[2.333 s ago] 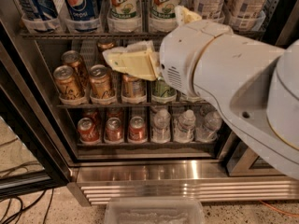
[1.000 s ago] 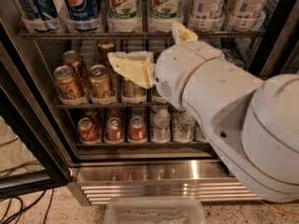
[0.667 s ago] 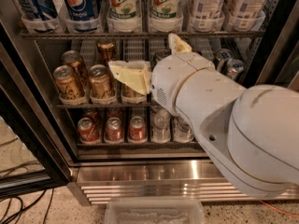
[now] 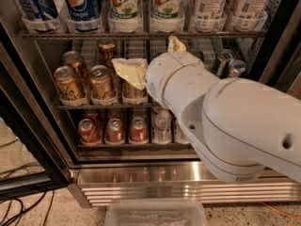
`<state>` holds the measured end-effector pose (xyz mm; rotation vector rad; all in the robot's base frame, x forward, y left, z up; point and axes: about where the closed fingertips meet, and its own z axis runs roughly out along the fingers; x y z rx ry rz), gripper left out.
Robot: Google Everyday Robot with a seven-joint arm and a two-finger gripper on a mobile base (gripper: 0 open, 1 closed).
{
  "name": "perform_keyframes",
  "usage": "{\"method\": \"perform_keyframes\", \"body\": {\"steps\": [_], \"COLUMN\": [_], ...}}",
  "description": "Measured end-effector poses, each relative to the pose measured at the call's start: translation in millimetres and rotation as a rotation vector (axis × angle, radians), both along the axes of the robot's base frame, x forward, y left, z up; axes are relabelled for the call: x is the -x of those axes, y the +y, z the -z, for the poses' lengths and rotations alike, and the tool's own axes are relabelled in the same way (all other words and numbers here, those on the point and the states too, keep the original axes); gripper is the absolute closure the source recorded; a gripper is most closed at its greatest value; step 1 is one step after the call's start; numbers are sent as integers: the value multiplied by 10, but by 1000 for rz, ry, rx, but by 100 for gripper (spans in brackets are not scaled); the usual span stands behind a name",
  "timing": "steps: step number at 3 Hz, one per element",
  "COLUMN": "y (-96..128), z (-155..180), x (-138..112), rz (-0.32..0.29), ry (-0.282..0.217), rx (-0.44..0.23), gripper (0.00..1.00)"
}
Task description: Pick 7up can from top shelf of fridge
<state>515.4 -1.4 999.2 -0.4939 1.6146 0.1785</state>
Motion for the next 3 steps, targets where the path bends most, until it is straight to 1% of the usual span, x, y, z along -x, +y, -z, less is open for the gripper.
{"method": "perform_keyframes", "body": {"steps": [1,2,3], "y": [-90,-164,-215], "z": [-117,-336,-522], "x": [-151,-103,30], "rz": [78,132,138], "ry": [-26,-99,-158], "rx": [27,34,-8], "gripper": [22,34,47]}}
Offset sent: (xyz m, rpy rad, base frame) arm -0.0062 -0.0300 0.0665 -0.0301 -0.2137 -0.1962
